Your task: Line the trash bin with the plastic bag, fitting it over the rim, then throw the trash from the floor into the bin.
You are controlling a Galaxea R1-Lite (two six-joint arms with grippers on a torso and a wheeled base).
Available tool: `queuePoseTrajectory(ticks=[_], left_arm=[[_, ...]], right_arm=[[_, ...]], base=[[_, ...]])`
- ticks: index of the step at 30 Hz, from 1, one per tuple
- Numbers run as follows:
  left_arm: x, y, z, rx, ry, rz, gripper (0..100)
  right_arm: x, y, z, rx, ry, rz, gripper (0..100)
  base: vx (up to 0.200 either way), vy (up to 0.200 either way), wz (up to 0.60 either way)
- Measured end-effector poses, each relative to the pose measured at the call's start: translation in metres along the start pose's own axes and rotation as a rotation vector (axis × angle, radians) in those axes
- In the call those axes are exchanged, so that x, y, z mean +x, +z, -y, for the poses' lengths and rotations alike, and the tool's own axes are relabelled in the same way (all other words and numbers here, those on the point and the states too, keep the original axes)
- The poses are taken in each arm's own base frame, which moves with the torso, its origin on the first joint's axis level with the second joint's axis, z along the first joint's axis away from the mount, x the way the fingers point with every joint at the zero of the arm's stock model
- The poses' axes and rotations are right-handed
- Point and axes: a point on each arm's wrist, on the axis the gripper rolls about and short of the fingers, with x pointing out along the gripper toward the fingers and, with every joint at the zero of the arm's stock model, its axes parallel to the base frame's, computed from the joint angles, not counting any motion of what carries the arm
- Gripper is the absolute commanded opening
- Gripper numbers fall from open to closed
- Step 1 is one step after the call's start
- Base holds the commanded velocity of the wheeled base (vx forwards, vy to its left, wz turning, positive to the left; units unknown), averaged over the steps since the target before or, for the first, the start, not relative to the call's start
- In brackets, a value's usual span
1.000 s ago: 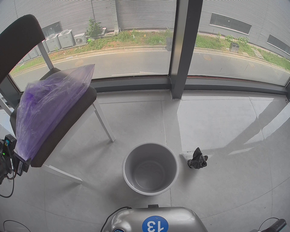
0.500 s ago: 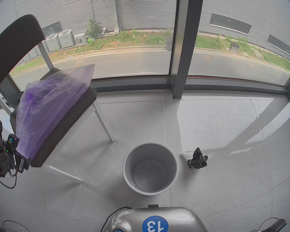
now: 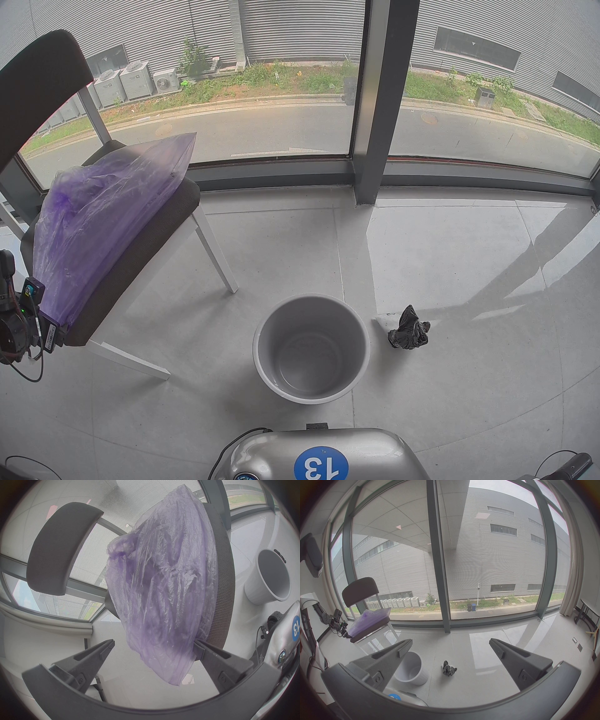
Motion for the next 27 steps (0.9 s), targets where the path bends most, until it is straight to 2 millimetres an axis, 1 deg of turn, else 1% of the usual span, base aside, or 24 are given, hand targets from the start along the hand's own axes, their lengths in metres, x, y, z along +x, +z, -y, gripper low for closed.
queuePoseTrajectory(ticks=[6,14,20,27], left_arm=[[-0.001,0.000,-0.001,-0.021,0.035,0.036,100],[-0.004,-0.012,-0.001,-0.064,0.115,0.087,100],[-0.010,-0.024,0.003,-0.099,0.180,0.150,100],[-0.012,-0.034,0.010,-0.141,0.188,0.167,100]], right_arm=[[-0.003,0.001,0.000,-0.001,0.001,0.018,100],[-0.011,0.001,-0.001,-0.004,0.005,0.052,100],[-0.018,-0.006,-0.002,-0.004,0.043,0.067,100],[-0.027,-0.017,-0.003,0.043,0.074,0.085,100]], base=[[0.000,0.000,0.00],[0.000,0.000,0.00],[0.000,0.000,0.00],[0.000,0.000,0.00]])
